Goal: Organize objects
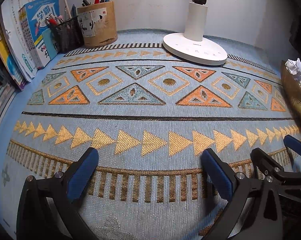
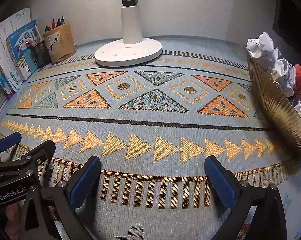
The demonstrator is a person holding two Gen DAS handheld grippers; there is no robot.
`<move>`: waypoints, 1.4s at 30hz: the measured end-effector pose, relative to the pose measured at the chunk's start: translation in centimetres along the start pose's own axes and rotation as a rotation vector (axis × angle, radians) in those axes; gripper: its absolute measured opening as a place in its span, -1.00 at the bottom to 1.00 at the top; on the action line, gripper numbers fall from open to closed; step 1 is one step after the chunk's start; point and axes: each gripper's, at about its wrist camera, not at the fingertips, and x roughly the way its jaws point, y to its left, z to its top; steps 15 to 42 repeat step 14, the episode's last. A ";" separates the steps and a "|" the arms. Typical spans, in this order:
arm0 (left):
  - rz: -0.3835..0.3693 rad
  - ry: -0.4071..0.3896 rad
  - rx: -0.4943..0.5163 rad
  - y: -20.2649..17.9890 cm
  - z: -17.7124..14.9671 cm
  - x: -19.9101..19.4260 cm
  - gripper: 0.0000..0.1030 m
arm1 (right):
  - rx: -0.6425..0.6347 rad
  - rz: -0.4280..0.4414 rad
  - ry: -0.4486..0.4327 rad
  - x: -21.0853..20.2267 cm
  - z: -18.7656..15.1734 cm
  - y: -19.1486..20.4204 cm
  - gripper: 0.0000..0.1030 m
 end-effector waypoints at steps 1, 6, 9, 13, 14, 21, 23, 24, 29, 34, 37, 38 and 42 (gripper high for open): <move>0.000 0.000 0.000 0.0 0.0 0.0 1.00 | 0.000 0.000 0.000 0.0 0.0 0.0 1.00; 0.000 0.000 0.000 0.0 0.0 0.0 1.00 | 0.000 0.000 0.000 0.0 0.1 0.0 1.00; 0.000 0.000 -0.001 0.0 0.0 0.0 1.00 | 0.000 0.000 0.000 0.0 0.1 0.0 1.00; 0.000 0.000 0.000 0.0 0.0 0.0 1.00 | 0.000 0.000 0.000 0.0 0.2 0.0 1.00; 0.000 0.000 -0.001 0.0 0.0 0.0 1.00 | 0.000 0.000 0.000 0.0 0.2 0.0 1.00; 0.000 0.000 -0.001 0.0 0.0 0.0 1.00 | 0.000 0.000 0.000 0.0 0.2 0.0 1.00; 0.000 0.000 -0.001 0.0 0.0 0.0 1.00 | 0.000 0.000 0.000 0.0 0.2 0.0 1.00; 0.000 0.000 -0.001 0.0 0.0 0.0 1.00 | 0.000 0.000 0.000 0.0 0.2 0.0 1.00; 0.000 0.000 -0.001 0.0 0.0 0.0 1.00 | 0.000 0.000 0.000 0.0 0.2 0.0 1.00; 0.000 0.000 -0.001 0.0 0.0 0.0 1.00 | 0.000 0.000 0.000 0.0 0.2 0.0 1.00; 0.000 0.000 -0.001 0.0 0.0 0.0 1.00 | 0.000 0.000 0.000 0.0 0.2 0.0 1.00; 0.000 0.000 -0.001 0.0 0.0 0.0 1.00 | 0.000 0.000 0.000 0.0 0.2 0.0 1.00; 0.000 0.000 -0.001 0.0 0.0 0.0 1.00 | 0.000 0.000 0.000 0.0 0.2 0.0 1.00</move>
